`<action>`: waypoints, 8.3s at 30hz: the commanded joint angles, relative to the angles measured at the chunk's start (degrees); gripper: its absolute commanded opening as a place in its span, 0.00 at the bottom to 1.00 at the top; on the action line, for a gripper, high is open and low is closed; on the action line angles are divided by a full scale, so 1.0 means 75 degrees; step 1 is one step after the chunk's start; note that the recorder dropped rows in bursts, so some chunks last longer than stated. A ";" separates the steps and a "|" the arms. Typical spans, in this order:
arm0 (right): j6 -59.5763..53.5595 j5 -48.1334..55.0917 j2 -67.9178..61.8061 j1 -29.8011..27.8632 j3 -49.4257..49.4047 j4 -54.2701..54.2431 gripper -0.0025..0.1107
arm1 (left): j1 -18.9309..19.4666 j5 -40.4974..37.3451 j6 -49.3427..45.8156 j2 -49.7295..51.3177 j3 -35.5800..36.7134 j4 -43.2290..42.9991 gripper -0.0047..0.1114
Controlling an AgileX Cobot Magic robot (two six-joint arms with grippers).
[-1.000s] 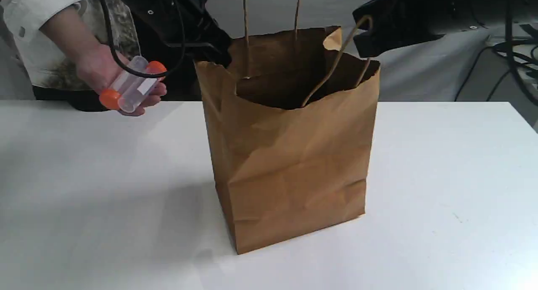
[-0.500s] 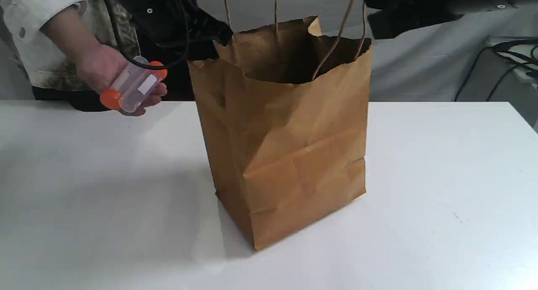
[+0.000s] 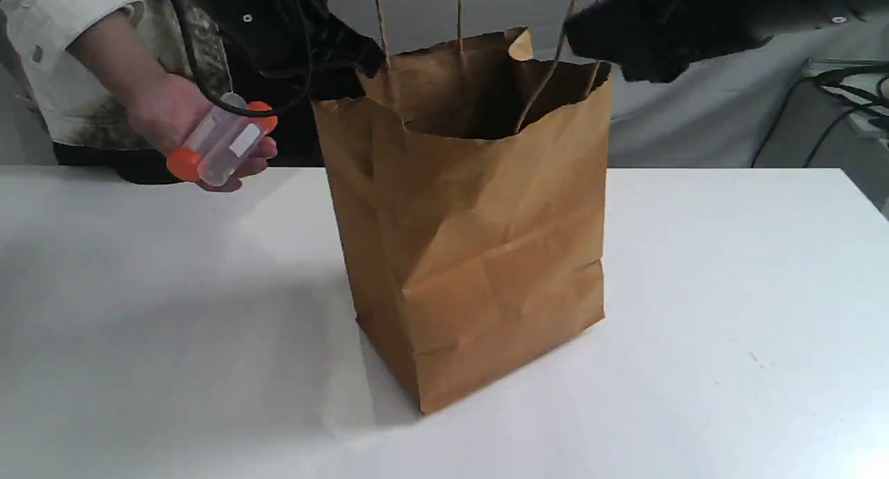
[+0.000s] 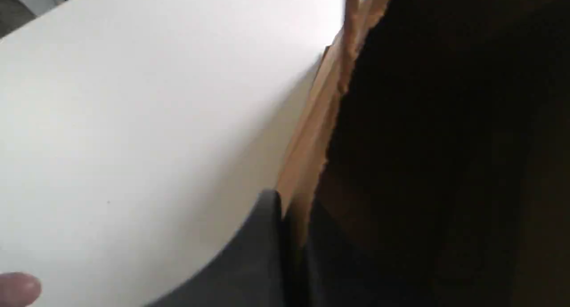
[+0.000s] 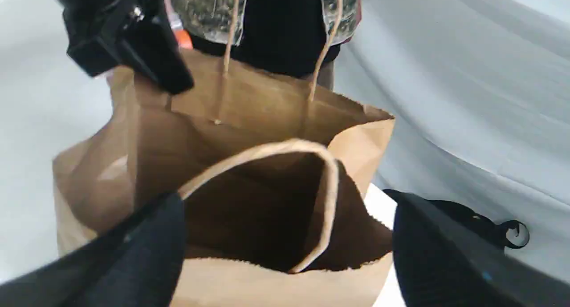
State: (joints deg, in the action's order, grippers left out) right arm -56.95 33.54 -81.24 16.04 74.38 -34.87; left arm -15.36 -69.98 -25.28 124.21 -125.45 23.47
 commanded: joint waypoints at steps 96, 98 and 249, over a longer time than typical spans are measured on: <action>-0.1174 0.0652 -0.1285 0.0379 0.0360 -0.1402 0.02 | 0.0453 0.0002 0.1859 -0.0770 -0.0020 -0.1018 0.04; -0.1174 0.0546 -0.1215 0.0379 0.0283 -0.1417 0.02 | 0.0330 0.0002 0.1859 -0.0716 -0.0020 -0.1018 0.04; 0.3316 -0.3473 0.7234 0.0365 -0.4076 0.1576 0.56 | 0.0235 0.8901 0.3423 -1.4058 1.3468 -0.2578 0.51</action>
State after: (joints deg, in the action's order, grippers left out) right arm -32.17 7.22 -27.15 18.83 44.13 -23.63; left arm -13.49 -6.19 -0.44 18.96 -26.79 3.61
